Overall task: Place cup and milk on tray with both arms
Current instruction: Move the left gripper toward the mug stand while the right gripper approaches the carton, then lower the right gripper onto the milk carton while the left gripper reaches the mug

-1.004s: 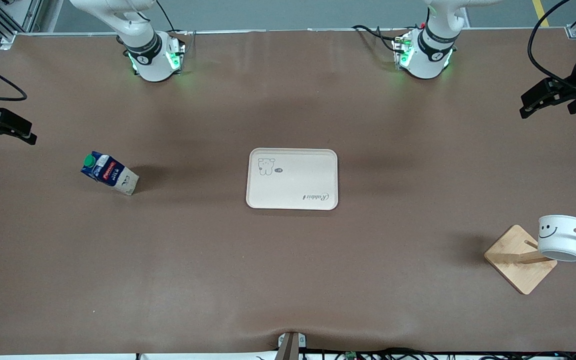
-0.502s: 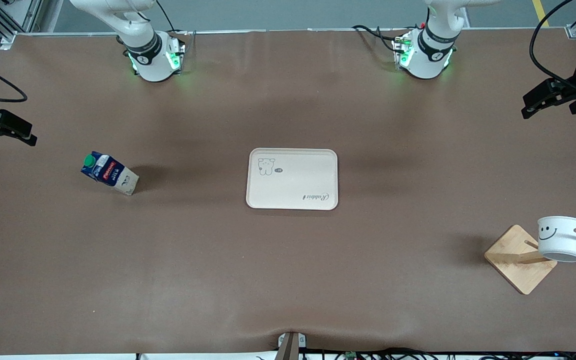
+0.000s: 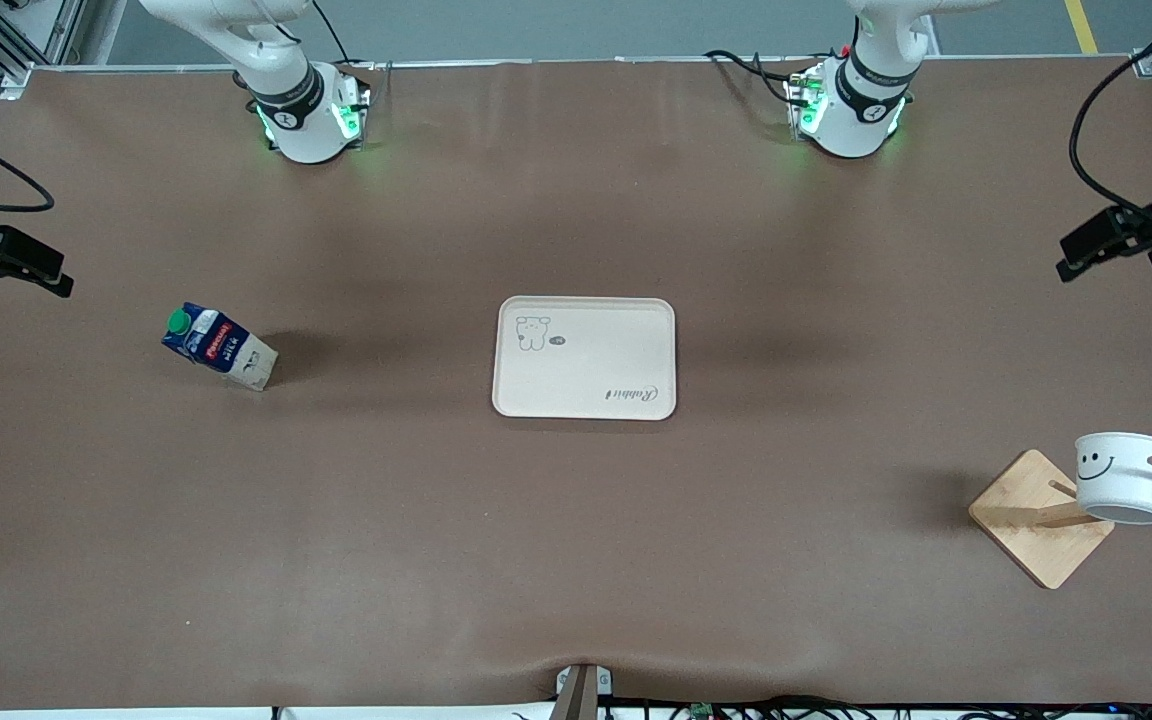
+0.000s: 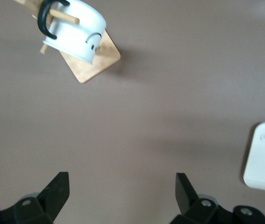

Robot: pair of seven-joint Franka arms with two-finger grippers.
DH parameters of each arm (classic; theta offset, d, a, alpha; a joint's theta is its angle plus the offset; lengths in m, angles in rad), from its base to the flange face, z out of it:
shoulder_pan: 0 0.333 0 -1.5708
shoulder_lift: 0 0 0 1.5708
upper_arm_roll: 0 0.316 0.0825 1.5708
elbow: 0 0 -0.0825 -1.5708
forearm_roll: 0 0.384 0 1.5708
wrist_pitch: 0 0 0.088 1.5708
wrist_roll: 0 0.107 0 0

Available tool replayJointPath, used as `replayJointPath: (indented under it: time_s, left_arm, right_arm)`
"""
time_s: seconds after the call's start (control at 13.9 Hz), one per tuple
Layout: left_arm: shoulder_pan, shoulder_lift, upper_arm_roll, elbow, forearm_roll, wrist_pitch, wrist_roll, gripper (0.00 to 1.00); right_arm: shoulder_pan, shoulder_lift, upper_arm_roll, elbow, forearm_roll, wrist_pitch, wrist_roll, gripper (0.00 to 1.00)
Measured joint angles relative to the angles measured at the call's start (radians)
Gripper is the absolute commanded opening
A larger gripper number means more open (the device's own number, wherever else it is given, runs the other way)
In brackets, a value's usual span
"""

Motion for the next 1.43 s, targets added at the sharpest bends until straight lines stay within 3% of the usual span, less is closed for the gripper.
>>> replayJointPath:
  time_s: [0.65, 1.15, 1.43]
  left_arm:
    - [0.037, 0.001, -0.003, -0.237, 0.0, 0.353, -0.181, 1.0]
    - [0.115, 0.0, -0.002, -0.478, 0.0, 0.756, -0.189, 1.0]
    - [0.124, 0.0, -0.003, -0.528, 0.0, 0.877, -0.189, 1.0]
  right_arm:
    - [-0.005, 0.033, 0.0, 0.0, 0.0, 0.001, 0.0, 1.0]
    - [-0.006, 0.051, 0.0, 0.001, 0.0, 0.002, 0.0, 1.0]
    - [-0.006, 0.056, 0.0, 0.001, 0.0, 0.002, 0.0, 1.0]
